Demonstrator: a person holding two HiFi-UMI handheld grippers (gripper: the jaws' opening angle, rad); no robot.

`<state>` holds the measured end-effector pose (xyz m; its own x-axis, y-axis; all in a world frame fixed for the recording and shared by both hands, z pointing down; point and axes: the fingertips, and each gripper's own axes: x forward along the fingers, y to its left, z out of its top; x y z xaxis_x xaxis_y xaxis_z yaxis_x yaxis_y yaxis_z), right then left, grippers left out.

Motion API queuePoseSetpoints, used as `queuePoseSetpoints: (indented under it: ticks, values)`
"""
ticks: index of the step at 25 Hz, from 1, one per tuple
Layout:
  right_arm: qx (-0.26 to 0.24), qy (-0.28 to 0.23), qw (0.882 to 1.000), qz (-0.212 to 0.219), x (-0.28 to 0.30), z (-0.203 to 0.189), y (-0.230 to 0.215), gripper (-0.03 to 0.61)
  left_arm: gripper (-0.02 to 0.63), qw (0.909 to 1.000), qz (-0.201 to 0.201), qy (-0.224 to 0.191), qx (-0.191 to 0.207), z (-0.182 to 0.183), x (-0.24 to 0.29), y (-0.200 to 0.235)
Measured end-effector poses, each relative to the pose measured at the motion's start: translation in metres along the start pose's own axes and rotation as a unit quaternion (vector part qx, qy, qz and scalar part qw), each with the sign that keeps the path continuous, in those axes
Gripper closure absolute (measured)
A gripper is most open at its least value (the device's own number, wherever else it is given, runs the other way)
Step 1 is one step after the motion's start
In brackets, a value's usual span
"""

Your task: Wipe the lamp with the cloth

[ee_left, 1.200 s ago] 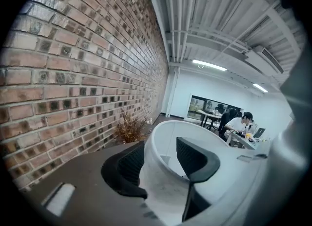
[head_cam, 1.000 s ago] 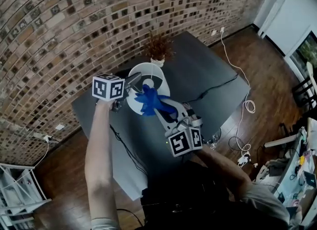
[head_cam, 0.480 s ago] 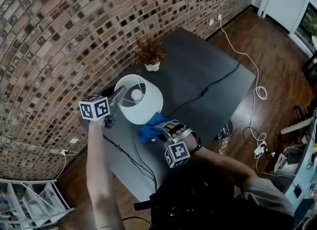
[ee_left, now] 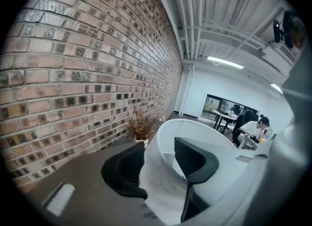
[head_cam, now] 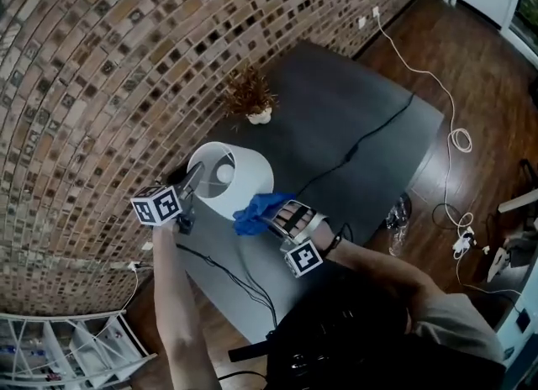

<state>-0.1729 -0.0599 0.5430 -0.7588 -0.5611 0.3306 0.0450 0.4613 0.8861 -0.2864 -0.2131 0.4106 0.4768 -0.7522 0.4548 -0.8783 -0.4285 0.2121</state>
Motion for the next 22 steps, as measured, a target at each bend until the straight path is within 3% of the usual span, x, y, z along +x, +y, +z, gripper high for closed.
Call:
queuePoseSetpoints:
  ticks: [2,4,5,6,7,8,10,11,12,14,17,22]
  values:
    - [0.048,0.023,0.995,0.087,0.001,-0.020,0.053,0.489,0.428,1.0000,0.003,-0.002,-0.007,0.000,-0.002,0.001]
    - [0.159,0.035,0.978,0.130,-0.009,-0.038,0.063,0.489,0.428,0.9999,0.008,-0.007,-0.014,0.000,-0.004,0.001]
    - [0.236,0.018,0.963,0.129,-0.019,-0.039,0.045,0.489,0.428,0.9998,0.010,-0.009,-0.016,0.001,-0.004,0.001]
    - [0.319,-0.018,0.940,0.118,-0.031,-0.036,0.015,0.489,0.428,0.9997,0.012,-0.010,-0.016,0.002,-0.004,0.001]
    - [0.403,-0.070,0.907,0.100,-0.043,-0.029,-0.025,0.489,0.428,0.9997,0.014,-0.012,-0.016,0.004,-0.003,0.001]
    - [0.481,-0.133,0.863,0.080,-0.056,-0.021,-0.069,0.489,0.428,0.9997,0.016,-0.013,-0.016,0.005,-0.004,0.001]
    - [0.597,-0.241,0.764,0.042,-0.070,-0.015,-0.147,0.489,0.428,0.9995,0.021,-0.015,-0.019,0.005,-0.006,0.001]
    - [0.634,-0.271,0.724,0.029,-0.068,-0.018,-0.170,0.489,0.428,0.9993,0.025,-0.017,-0.022,0.005,-0.008,0.001]
    - [0.660,-0.281,0.696,0.023,-0.059,-0.023,-0.181,0.489,0.429,0.9991,0.027,-0.020,-0.026,0.005,-0.009,0.001]
    - [0.695,-0.267,0.666,0.034,-0.033,-0.032,-0.170,0.489,0.428,0.9988,0.026,-0.026,-0.032,0.004,-0.009,0.001]
    - [0.732,-0.222,0.641,0.057,-0.009,-0.053,-0.117,0.488,0.439,0.9988,0.032,-0.022,-0.029,0.000,-0.011,0.003]
    - [0.794,-0.062,0.597,0.096,0.013,-0.133,-0.003,0.491,0.436,0.9988,0.031,-0.024,-0.028,0.001,-0.011,-0.001]
